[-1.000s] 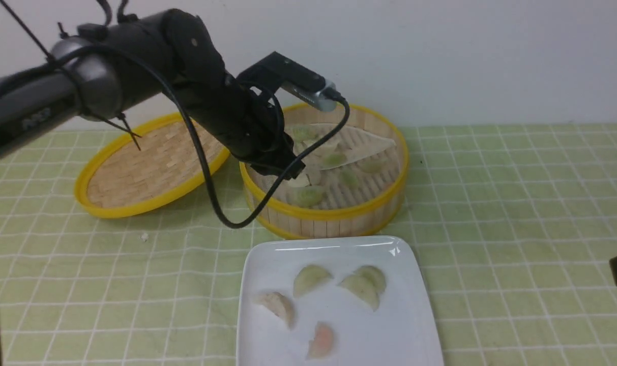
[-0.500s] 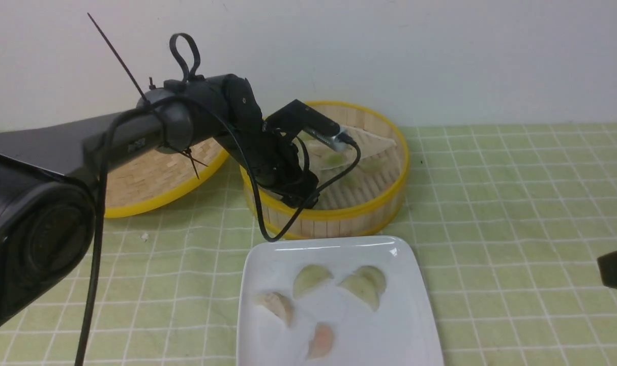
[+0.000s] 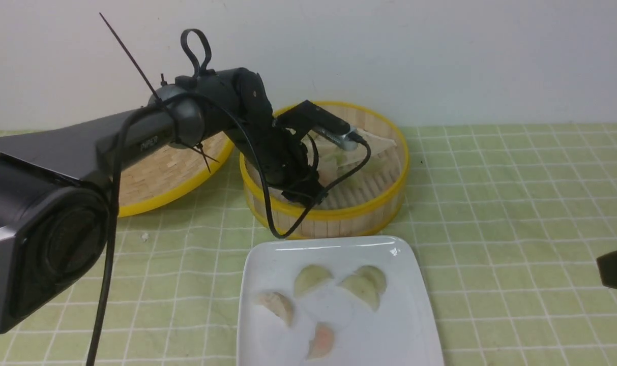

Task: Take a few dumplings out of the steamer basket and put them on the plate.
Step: Use the left arm to grab a dumpling from the steamer, then use the left arm to put the dumpling into the plate

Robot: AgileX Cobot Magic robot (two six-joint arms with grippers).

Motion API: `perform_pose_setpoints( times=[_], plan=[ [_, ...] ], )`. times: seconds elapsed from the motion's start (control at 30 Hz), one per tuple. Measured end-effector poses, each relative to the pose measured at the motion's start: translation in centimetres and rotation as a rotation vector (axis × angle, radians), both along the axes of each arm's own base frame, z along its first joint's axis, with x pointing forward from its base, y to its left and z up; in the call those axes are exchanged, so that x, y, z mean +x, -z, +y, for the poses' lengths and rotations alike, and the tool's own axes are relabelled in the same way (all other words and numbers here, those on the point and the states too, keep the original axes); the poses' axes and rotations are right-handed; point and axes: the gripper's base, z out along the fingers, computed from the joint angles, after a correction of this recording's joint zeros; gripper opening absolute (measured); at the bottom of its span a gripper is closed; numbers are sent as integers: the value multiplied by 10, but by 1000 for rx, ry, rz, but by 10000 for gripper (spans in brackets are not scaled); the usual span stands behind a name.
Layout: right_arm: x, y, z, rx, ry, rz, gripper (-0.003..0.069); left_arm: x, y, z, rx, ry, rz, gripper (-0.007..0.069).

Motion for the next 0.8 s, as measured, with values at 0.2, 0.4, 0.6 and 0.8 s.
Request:
perform_pose_setpoints(
  times=[0.2, 0.4, 0.6, 0.8],
  plan=[
    [0, 0, 0, 0, 0, 0, -15, -5, -71, 3, -1, -26, 12, 197],
    [0, 0, 0, 0, 0, 0, -15, -17, -128, 8, -42, -68, -42, 197],
    [-1, 1, 0, -2, -5, 11, -15, -56, -152, 14, -58, -131, 7, 197],
    [-1, 1, 0, -3, -6, 13, -15, -116, -104, 3, 57, -48, 218, 197]
  ],
)
